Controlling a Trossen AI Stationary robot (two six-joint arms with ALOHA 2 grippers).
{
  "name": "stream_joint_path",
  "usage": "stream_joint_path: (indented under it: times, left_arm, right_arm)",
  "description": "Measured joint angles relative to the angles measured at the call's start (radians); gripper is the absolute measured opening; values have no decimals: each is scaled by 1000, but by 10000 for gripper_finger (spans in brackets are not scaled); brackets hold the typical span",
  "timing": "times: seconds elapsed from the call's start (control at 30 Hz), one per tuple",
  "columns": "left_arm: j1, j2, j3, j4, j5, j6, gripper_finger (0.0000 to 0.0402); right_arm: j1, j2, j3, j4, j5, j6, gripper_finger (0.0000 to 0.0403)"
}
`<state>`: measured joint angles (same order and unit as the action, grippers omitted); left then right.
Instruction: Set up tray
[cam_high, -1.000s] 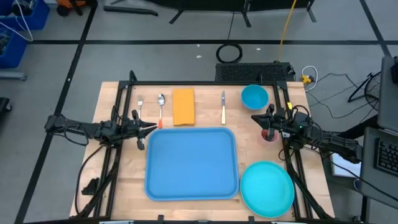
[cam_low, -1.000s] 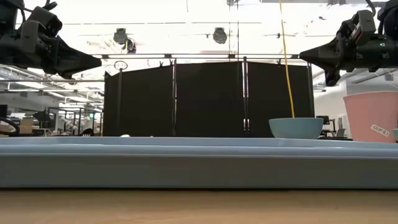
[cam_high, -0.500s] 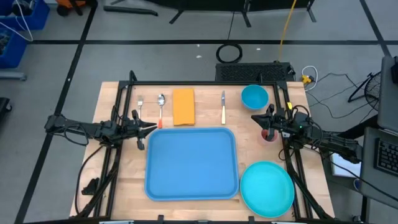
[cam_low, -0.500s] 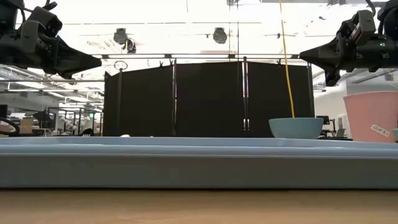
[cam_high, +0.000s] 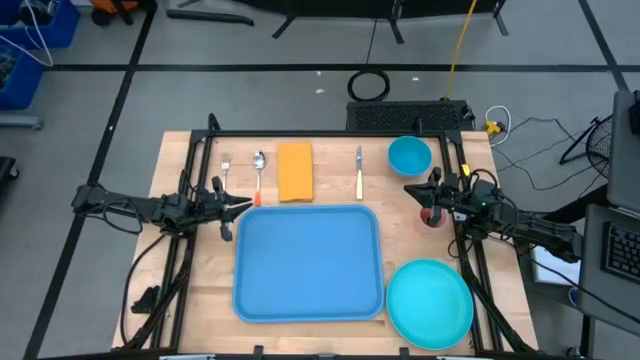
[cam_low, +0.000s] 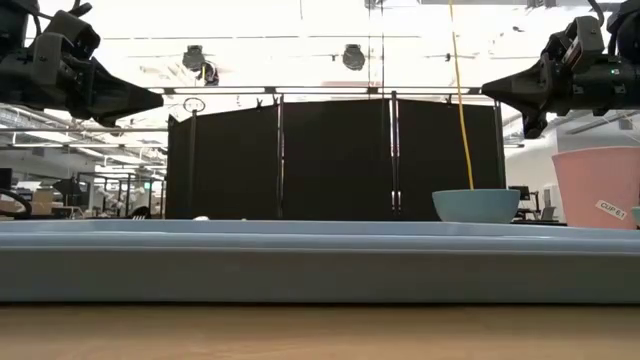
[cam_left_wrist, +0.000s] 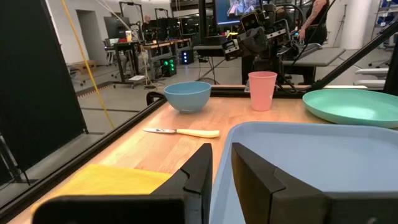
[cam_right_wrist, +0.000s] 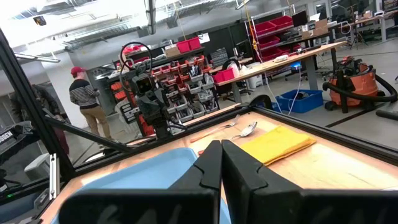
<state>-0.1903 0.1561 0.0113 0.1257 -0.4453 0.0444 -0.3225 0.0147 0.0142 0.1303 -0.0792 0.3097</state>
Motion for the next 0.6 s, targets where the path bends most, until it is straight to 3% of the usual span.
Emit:
stream_joint_path:
  times: [0.6]
  left_arm:
    - [0,0,0,6,0,0,67]
  right_arm:
    - [0,0,0,45,0,-7,0]
